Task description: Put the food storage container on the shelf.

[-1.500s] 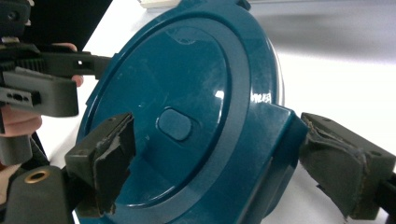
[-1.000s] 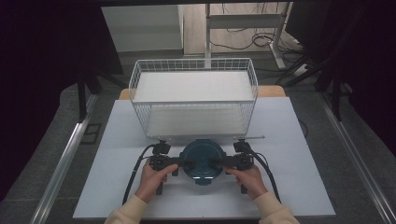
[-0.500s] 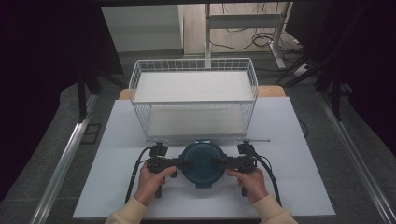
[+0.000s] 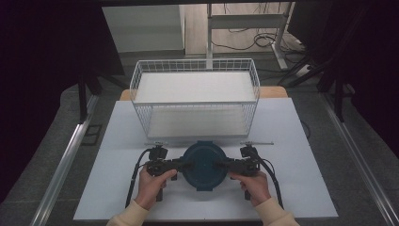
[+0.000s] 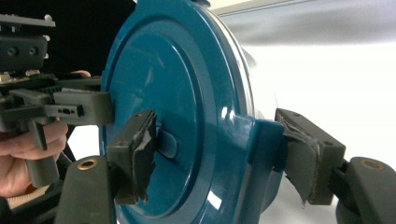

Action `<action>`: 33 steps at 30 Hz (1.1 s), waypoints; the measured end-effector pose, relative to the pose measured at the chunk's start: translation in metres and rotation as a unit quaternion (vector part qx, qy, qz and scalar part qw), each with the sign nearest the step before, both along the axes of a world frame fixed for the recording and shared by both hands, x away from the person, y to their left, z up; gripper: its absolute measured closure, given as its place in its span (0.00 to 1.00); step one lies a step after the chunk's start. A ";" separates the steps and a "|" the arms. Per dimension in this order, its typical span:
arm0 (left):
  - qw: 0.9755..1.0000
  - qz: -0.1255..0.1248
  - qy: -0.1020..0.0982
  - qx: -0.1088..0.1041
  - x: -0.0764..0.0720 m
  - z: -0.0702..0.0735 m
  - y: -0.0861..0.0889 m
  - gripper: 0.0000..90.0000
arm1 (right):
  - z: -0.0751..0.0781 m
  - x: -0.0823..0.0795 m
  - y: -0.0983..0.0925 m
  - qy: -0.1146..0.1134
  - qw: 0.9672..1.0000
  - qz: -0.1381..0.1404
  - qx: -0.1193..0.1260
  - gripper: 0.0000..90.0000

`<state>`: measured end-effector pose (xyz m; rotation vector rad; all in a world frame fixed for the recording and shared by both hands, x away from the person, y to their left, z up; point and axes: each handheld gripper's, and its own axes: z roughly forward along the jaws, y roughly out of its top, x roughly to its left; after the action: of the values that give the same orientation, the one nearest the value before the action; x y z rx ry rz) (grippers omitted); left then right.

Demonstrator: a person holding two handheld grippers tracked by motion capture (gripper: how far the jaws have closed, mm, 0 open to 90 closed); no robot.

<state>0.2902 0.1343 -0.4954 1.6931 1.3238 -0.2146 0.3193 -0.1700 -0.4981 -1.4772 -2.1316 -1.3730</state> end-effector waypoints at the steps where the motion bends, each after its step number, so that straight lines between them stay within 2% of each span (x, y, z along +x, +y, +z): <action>1: 1.000 0.003 -0.006 0.002 -0.001 0.002 0.001 0.43 | 0.001 -0.001 0.002 -0.003 1.000 0.003 -0.002 0.35; 8: 1.000 0.006 -0.022 0.010 -0.003 0.007 0.002 0.43 | 0.005 -0.002 0.005 -0.019 1.000 0.009 -0.005 0.36; 12: 0.999 0.003 -0.032 0.009 -0.006 0.012 0.001 0.43 | 0.012 -0.002 0.004 -0.040 0.999 0.012 -0.010 0.36; 20: 0.998 0.007 -0.055 0.012 -0.012 0.025 0.001 0.44 | 0.024 -0.005 0.003 -0.058 0.998 0.018 -0.005 0.36; 23: 0.998 0.006 -0.064 0.011 -0.014 0.030 0.001 0.44 | 0.033 -0.008 0.004 -0.074 0.997 0.021 -0.009 0.36; 33: 0.996 0.006 -0.083 0.007 -0.019 0.043 0.003 0.44 | 0.046 -0.011 0.005 -0.092 0.995 0.025 -0.009 0.36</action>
<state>0.2711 0.1377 -0.4526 1.6748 1.2142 -0.0559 0.3083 -0.1648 -0.4520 -1.3399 -2.2803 -1.5295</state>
